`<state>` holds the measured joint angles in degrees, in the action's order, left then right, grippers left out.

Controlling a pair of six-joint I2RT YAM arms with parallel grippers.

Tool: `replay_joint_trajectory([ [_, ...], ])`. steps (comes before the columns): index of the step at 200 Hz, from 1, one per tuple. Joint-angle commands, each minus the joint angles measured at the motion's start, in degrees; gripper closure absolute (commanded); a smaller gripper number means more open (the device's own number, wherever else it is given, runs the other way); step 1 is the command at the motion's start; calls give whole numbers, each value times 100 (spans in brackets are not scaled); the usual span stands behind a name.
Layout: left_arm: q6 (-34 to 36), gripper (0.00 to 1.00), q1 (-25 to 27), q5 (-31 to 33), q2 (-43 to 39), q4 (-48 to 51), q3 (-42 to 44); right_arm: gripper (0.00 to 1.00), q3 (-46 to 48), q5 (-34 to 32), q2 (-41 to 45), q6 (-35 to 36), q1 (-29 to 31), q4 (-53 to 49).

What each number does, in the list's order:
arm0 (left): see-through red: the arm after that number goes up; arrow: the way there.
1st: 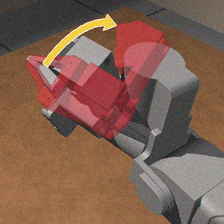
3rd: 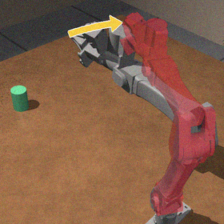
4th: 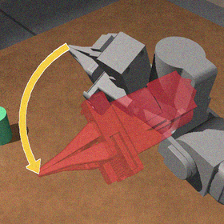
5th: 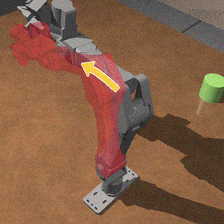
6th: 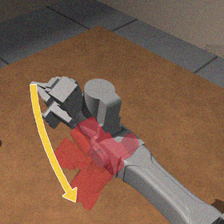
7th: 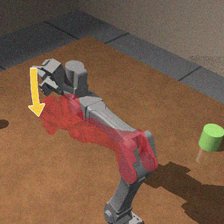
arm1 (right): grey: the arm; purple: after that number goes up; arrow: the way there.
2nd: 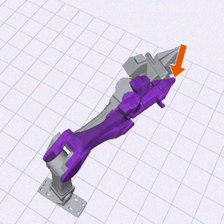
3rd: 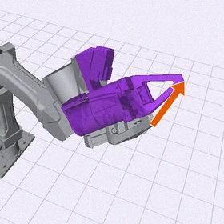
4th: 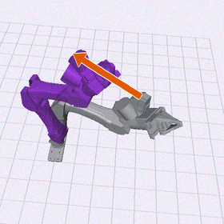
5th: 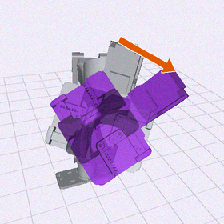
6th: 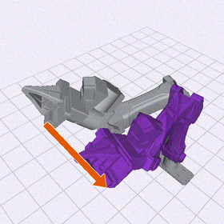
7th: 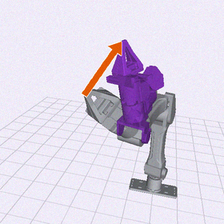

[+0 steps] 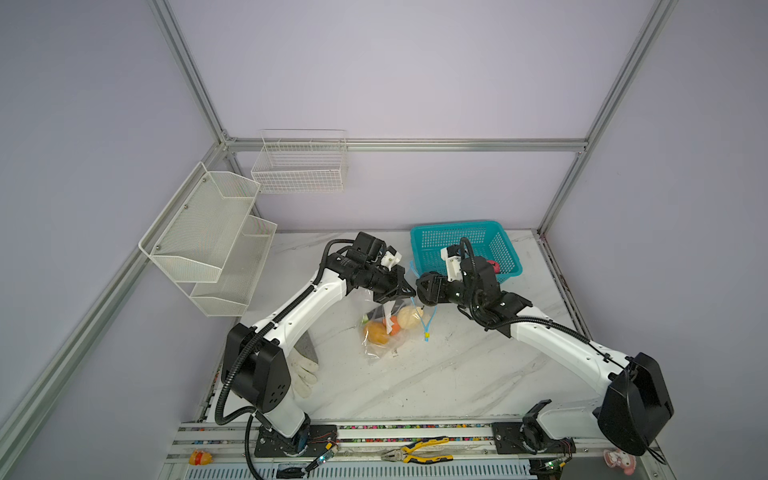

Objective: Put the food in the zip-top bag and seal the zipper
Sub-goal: 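Carry the avocado with the right gripper to the bag mouth and lower it in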

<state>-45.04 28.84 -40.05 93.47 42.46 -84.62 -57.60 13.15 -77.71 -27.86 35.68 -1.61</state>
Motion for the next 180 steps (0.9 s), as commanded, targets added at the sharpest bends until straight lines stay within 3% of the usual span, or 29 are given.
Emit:
replay_joint_trajectory([
  [1, -41, 100, -36, -46, -232, -111, -327, 47, 10, 64, -172, -72, 27, 185],
  [94, -14, 100, -10, -46, -260, -106, -292, 46, -317, 46, -502, 125, 23, -308],
  [180, -8, 100, -10, -84, -226, -169, -325, 40, -383, 918, -472, -88, 27, -456],
])
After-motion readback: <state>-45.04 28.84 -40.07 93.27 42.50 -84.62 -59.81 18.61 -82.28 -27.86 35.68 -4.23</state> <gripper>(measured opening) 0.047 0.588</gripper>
